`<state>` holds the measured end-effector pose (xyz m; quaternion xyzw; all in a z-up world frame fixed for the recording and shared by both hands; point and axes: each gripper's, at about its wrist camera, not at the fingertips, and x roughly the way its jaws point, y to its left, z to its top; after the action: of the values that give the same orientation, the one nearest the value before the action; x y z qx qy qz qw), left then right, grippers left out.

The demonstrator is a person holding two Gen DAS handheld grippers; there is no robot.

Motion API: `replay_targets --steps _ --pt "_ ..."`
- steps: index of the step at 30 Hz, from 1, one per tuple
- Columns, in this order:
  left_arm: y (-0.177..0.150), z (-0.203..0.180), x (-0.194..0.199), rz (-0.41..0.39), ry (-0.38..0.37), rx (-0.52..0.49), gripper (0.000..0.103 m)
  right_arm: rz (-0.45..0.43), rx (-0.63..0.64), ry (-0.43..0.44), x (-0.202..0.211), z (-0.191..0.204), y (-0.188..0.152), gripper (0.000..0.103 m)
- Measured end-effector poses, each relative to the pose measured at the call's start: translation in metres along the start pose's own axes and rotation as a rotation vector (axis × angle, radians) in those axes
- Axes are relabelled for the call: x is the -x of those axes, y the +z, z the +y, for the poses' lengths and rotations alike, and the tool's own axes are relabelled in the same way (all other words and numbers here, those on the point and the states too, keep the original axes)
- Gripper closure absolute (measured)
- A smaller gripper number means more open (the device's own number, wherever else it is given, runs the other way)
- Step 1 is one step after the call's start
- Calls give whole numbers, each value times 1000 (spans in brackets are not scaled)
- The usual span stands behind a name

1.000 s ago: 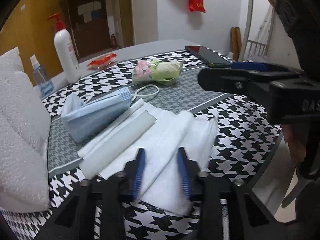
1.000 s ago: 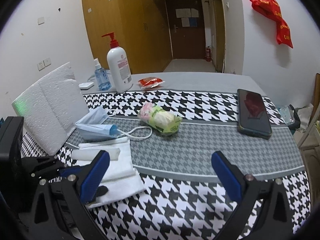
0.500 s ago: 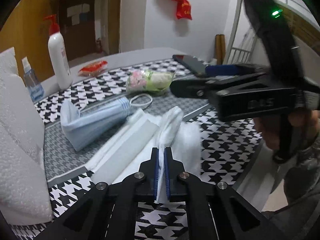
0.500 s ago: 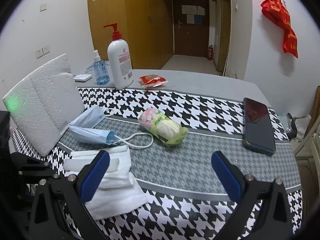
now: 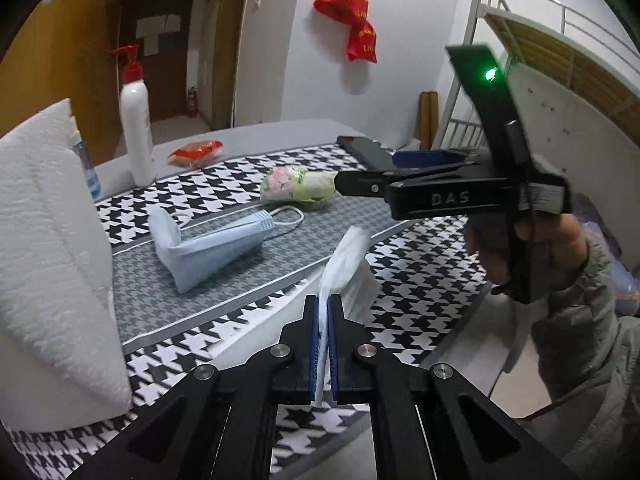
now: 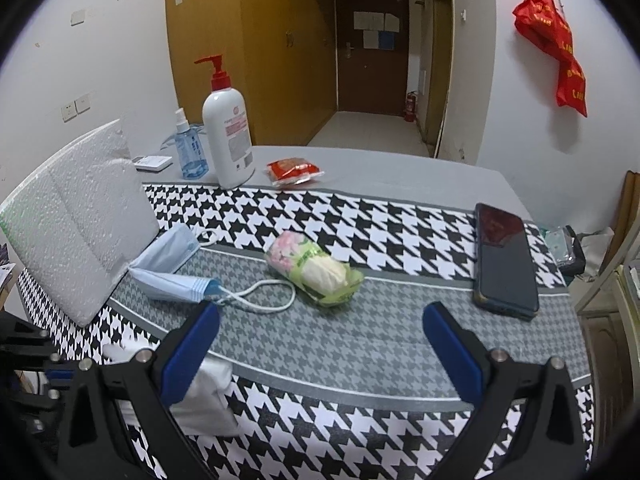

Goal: Organize soft objects
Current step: 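Lift the tissues with the left gripper while the right gripper grasps the green cotton-swab bag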

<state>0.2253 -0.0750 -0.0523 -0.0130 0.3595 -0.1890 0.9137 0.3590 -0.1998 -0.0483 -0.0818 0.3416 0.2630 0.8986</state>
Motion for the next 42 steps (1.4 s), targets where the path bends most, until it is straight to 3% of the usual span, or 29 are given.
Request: replay_targets --steps 12,30,42 --pt "9 15 47 -104 53 30 98 30 28 -8 -14 7 13 0" --pt "-9 21 72 -130 91 72 98 97 65 -6 -57 3 25 1" --pt "-24 21 104 -164 173 121 98 141 82 15 -84 0 30 2"
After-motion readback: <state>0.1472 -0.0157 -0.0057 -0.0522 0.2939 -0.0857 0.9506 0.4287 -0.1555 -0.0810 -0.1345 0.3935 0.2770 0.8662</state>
